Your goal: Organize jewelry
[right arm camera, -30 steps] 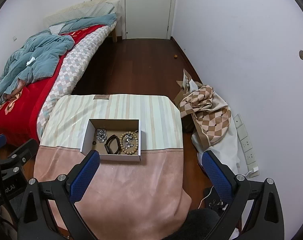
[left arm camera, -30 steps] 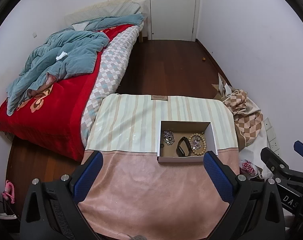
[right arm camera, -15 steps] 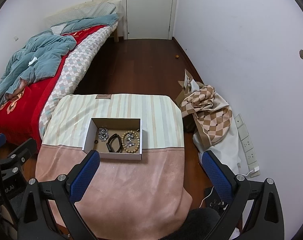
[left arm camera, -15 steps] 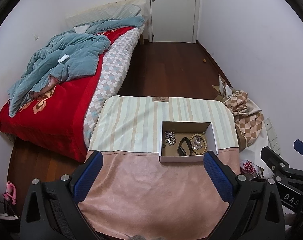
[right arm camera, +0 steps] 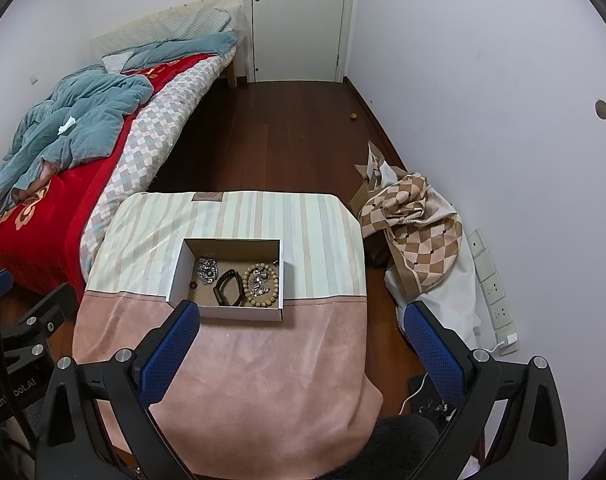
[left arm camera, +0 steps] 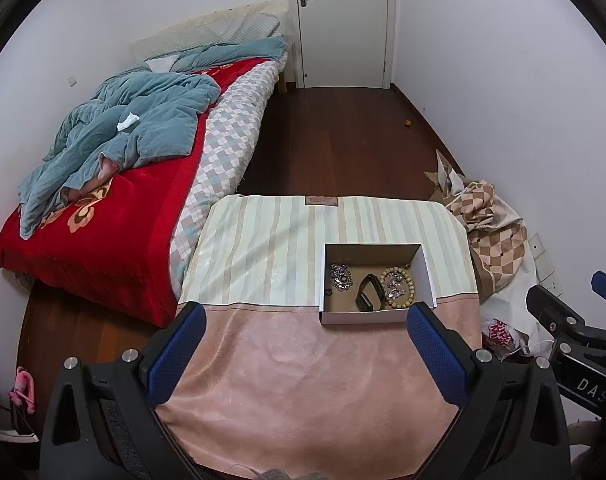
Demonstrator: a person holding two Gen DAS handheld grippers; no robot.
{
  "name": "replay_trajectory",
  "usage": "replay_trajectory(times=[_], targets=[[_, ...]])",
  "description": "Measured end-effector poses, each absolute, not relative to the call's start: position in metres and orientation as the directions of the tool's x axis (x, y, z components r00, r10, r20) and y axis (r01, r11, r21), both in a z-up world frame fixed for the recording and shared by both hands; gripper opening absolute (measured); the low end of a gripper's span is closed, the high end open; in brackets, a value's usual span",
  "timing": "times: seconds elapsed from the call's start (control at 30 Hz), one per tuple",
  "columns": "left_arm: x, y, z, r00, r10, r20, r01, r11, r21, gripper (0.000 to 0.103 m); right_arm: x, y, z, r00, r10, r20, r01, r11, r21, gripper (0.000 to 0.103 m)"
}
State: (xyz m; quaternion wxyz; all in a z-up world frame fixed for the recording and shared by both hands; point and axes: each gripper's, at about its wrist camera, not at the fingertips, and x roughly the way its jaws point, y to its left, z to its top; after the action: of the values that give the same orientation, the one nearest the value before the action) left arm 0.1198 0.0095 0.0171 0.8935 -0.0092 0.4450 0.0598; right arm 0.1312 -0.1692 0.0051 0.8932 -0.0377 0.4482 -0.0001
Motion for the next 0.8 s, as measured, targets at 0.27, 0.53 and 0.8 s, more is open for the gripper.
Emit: replay_trajectory(times=[0.27,0.53,0.8], targets=[[0.1188,0.0095,0.0177,0.596,0.099,-0.797,-0.112,0.993,0.039,0.103,0.1306,-0.1701,0.0084,0.601,-0.028,-0.799,-0.039,0.997,-0.065,0.103],[0.1185,0.0095,0.0183,0.597,0.098,-0.796,-0.111,0.993,0.038,0.103,0.1296,-0.1686,0.0086,0.601,-0.034,-0.798,-0.039,0.997,-0.071,0.103],[0.1141,0.0094,0.0192,0.607,0.105,-0.788,-0.111,0.993,0.047,0.103,0.1292,-0.1687,0.0083,0.601,-0.032,-0.798,-0.040,0.997,-0.070,0.103]])
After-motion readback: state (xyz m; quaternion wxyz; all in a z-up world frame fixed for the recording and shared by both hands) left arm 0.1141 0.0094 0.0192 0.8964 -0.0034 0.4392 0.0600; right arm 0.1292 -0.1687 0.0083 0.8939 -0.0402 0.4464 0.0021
